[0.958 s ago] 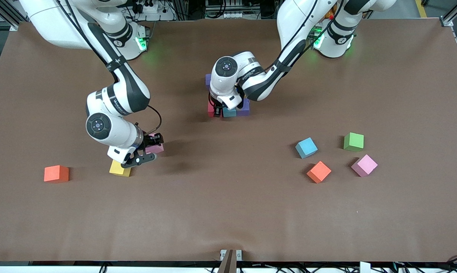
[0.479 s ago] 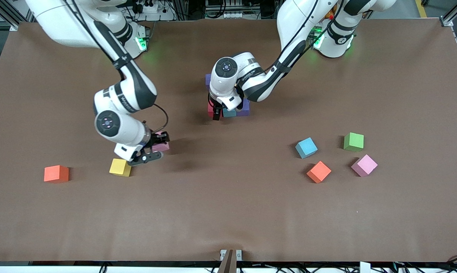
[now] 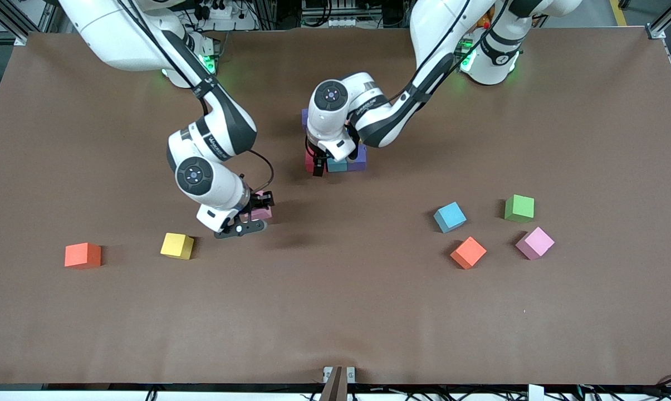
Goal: Form number 2 with 11 blocks
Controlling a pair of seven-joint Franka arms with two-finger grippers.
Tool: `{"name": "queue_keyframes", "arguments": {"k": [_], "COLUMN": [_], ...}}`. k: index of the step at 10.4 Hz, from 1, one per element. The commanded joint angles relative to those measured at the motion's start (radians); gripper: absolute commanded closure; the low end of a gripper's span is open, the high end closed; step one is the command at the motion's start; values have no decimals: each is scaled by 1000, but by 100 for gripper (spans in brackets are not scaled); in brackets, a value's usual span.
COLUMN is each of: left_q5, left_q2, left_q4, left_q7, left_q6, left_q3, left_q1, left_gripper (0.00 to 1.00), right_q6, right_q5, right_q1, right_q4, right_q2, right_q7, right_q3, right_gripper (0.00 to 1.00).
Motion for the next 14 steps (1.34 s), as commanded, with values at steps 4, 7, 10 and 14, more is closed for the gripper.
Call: {"name": "queue_keyframes", "arguments": {"k": [4, 7, 10, 14], "left_q5": [21, 15, 21, 30], "left_q2": [-174, -271, -285, -287], "left_q4": [-20, -46, -114, -137], "left_q7": [193, 450, 722, 1045], "left_q6": [-225, -354, -355, -353], "left_q3": [3, -4, -3, -4], "left_q1": [44, 134, 251, 445], "left_gripper": [0, 0, 0, 0], "right_q6": [42, 59, 117, 179], "right_q5": [5, 7, 1, -77], "right_q1": [68, 195, 322, 422], "right_q4": [35, 27, 18, 20], "right_q2": [32, 30, 45, 116], "right_q7": [72, 213, 362, 457], "right_q3": [-6, -54, -105, -165], "right_gripper": [100, 100, 100, 100]}}
